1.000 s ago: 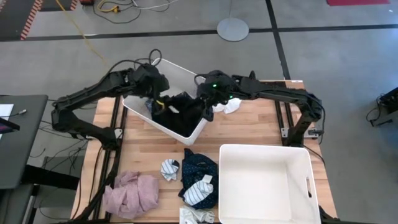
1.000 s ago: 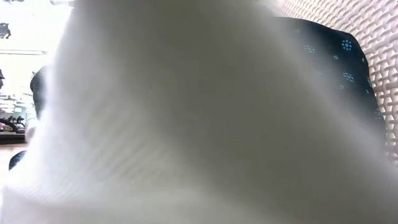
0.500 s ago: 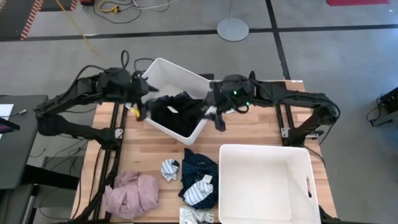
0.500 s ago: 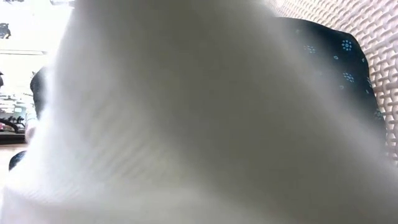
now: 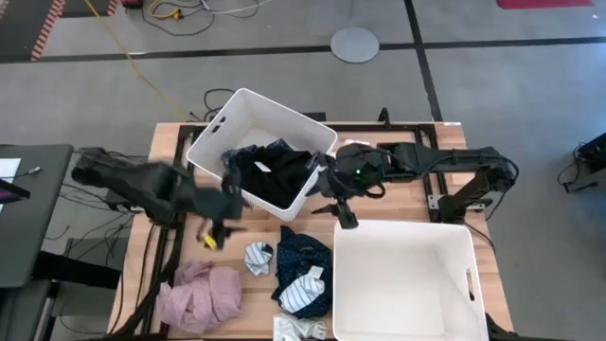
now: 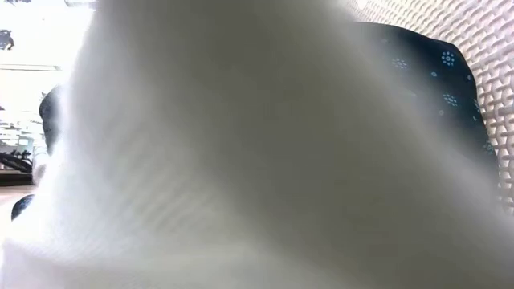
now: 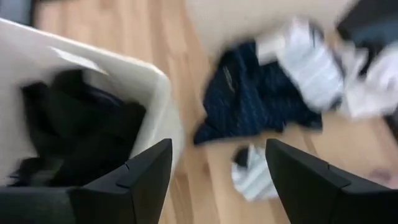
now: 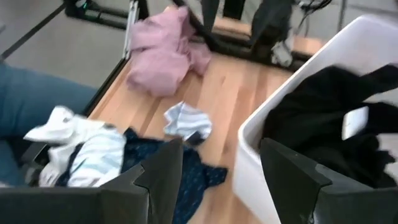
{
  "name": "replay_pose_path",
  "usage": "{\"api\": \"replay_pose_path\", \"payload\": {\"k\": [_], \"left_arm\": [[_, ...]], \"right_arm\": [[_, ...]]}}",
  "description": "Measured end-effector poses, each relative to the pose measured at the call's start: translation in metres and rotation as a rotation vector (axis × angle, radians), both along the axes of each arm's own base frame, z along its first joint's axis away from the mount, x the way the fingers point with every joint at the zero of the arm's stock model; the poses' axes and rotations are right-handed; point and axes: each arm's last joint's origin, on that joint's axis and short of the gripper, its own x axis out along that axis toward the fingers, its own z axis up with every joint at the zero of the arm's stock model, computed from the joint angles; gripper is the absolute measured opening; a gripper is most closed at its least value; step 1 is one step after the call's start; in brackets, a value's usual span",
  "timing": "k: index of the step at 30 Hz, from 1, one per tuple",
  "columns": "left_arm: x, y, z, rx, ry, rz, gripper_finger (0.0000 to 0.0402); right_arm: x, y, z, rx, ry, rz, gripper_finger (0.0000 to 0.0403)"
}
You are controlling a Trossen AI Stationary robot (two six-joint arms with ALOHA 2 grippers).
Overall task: Sort clothes
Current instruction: Put the left white striped sock into the bottom white laundry bin
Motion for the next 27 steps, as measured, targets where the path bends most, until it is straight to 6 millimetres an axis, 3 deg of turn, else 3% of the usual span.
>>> {"api": "replay_pose_path", "payload": {"k": [6, 10, 18, 27], "left_arm": [[0.008, -0.029, -0.073, -0.038, 0.139, -0.005, 0.0254], [0.003, -0.040, -0.102, -0.084, 0.163, 0.016, 0.0254], [-0.001, -0.052, -0.141, -0.165, 0.157, -0.022, 0.0254], [-0.004, -0.051, -0.166, -0.201, 0.138, -0.024, 0.0254]], "right_arm": [[-0.005, 0.010, -0.005, -0.002, 0.070, 0.030, 0.0232], [-0.006, 0.013, -0.006, -0.003, 0.077, 0.039, 0.0232], [-0.007, 0.021, -0.007, -0.006, 0.087, 0.064, 0.0232], [-0.008, 0.028, -0.007, -0.001, 0.089, 0.079, 0.0232]]}}
